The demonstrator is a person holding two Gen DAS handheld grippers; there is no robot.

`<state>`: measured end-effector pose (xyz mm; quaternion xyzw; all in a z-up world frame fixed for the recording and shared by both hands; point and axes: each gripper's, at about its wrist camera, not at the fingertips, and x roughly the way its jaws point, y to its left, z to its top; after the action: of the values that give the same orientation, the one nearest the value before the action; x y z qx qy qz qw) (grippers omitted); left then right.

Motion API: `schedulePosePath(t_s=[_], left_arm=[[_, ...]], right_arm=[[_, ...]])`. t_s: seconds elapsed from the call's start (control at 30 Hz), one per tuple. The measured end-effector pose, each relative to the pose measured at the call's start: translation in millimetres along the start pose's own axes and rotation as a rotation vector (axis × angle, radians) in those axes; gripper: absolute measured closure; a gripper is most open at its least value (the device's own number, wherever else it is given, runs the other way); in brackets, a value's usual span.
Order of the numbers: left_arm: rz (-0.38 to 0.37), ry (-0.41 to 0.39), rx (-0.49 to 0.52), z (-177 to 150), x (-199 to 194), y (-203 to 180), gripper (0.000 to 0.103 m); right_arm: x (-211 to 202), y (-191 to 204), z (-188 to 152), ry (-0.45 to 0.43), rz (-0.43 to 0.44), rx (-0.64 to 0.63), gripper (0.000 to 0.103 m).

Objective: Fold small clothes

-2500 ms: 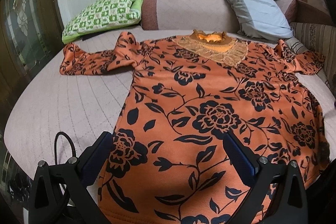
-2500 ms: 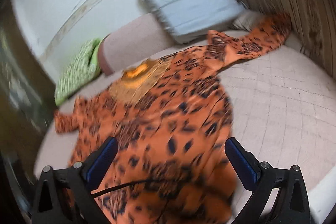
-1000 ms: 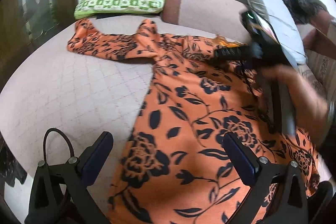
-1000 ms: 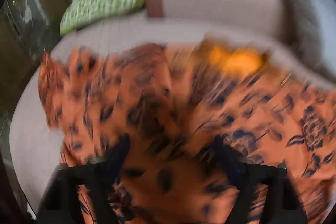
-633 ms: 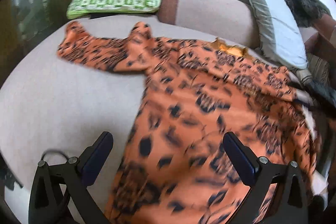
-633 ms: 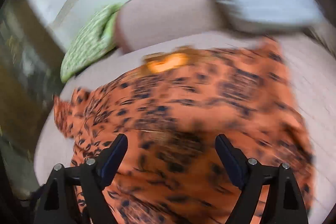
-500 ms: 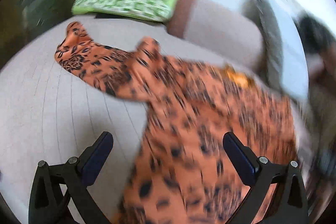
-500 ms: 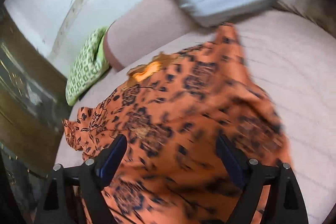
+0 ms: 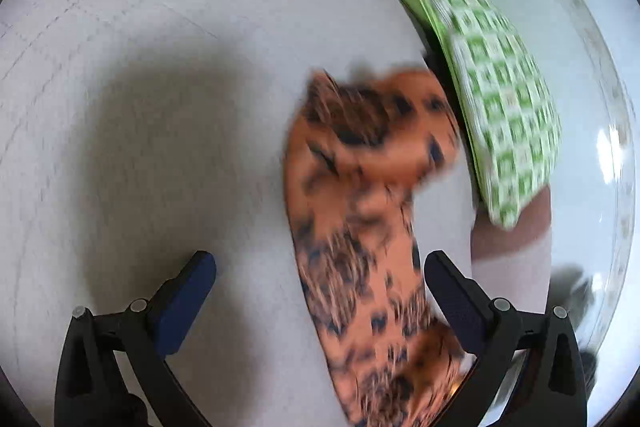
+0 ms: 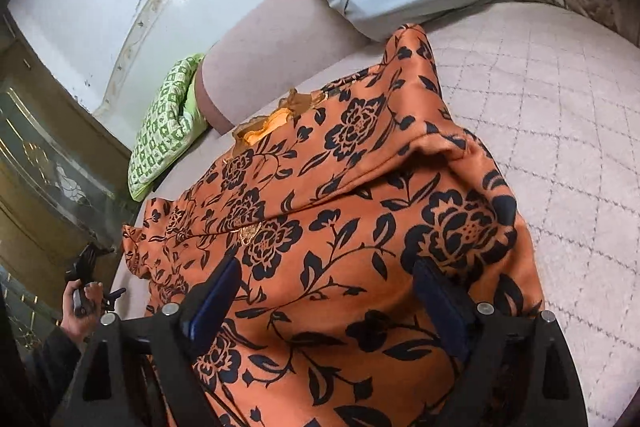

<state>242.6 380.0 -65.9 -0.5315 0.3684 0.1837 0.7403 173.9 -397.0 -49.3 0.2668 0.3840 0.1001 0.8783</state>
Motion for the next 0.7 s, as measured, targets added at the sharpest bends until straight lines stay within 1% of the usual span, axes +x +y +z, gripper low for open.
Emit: schedulePosePath(t_s=[0.03, 0.07, 0.13, 0.17, 0.2, 0.23, 0.27, 0.3, 0.33, 0.37, 0.4, 0.43, 0.47, 0.5, 0.53, 0.57, 0.6, 0.63, 0.67, 0.7], left_arm=[[-0.008, -0.005, -0.009, 0, 0, 1, 0.0], [-0.006, -0.015, 0.004, -3, 1, 0, 0.0], [0.007, -0.029, 0.059, -8, 0, -5, 0.0], [0.011, -0.043, 0.087, -11, -2, -7, 0.0], [0.018, -0.054, 0.115, -15, -5, -10, 0.0], [0.031, -0.06, 0.129, -20, -9, -11, 0.0], [0.036, -0.076, 0.144, -28, -17, -14, 0.0], [0.022, -0.089, 0.17, -32, -28, -17, 0.0], [0.017, -0.103, 0.212, -35, -33, -26, 0.0], [0.025, -0.121, 0.271, -44, -41, -35, 0.0], [0.035, -0.142, 0.347, -53, -50, -44, 0.0], [0.049, -0.161, 0.407, -58, -56, -51, 0.0], [0.069, -0.179, 0.462, -62, -61, -57, 0.0], [0.095, -0.193, 0.511, -62, -63, -63, 0.0], [0.124, -0.208, 0.546, -63, -66, -67, 0.0], [0.138, -0.219, 0.56, -63, -67, -69, 0.0], [0.139, -0.221, 0.566, -66, -67, -72, 0.0], [0.121, -0.21, 0.574, -73, -67, -76, 0.0], [0.083, -0.175, 0.598, -86, -65, -84, 0.0], [0.04, -0.126, 0.65, -106, -61, -96, 0.0]], right_arm=[[2, 2, -2, 0.005, -0.012, -0.005, 0.013], [3, 5, -3, 0.004, -0.019, -0.007, 0.013], [5, 23, 9, -0.002, 0.009, -0.008, 0.013], [10, 32, 17, 0.008, 0.028, -0.017, 0.013], [24, 51, 32, 0.034, 0.049, -0.042, 0.013], [31, 63, 42, 0.026, 0.057, -0.055, 0.013], [39, 74, 53, -0.001, 0.062, -0.065, 0.013], [52, 84, 68, -0.042, 0.052, -0.063, 0.013], [65, 85, 77, -0.055, 0.039, -0.043, 0.013], [90, 83, 84, -0.019, 0.028, 0.008, 0.013], [118, 78, 83, 0.073, 0.029, 0.05, 0.013], [165, 73, 72, 0.303, 0.027, 0.094, 0.012], [170, 79, 67, 0.3, -0.013, 0.047, 0.013], [151, 99, 66, 0.225, 0.004, -0.042, 0.013], [143, 107, 66, 0.228, 0.101, -0.033, 0.013], [133, 111, 66, 0.209, 0.193, -0.007, 0.014], [120, 113, 66, 0.15, 0.183, 0.001, 0.014], [114, 112, 65, 0.124, 0.108, -0.009, 0.014], [106, 106, 63, 0.099, 0.032, 0.004, 0.014], [99, 99, 60, 0.083, 0.02, 0.034, 0.014]])
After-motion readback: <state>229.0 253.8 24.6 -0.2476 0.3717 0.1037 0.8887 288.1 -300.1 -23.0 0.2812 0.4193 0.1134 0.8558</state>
